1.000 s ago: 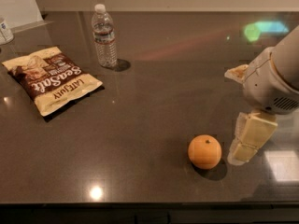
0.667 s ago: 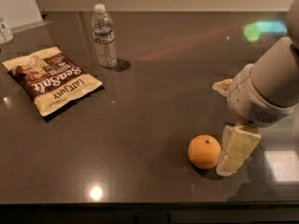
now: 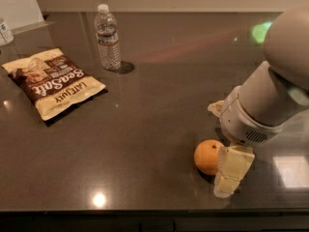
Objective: Pick orange
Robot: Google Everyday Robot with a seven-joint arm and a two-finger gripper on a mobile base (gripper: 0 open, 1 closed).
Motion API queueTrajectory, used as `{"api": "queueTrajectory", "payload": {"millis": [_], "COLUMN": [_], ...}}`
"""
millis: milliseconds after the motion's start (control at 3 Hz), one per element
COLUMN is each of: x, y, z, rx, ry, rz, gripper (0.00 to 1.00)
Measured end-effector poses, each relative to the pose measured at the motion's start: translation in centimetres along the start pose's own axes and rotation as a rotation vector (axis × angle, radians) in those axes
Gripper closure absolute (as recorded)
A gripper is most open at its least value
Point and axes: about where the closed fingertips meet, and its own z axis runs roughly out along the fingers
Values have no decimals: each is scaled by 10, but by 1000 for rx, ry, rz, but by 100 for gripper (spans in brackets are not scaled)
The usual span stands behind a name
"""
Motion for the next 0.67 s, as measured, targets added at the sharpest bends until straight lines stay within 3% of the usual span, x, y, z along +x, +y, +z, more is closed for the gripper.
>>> {"api": "queueTrajectory", "payload": {"millis": [667], "x": [-9], "y": [12], "z": [9], "rx": [-73], "ry": [-15], "rz": [-23], "gripper": [41]}}
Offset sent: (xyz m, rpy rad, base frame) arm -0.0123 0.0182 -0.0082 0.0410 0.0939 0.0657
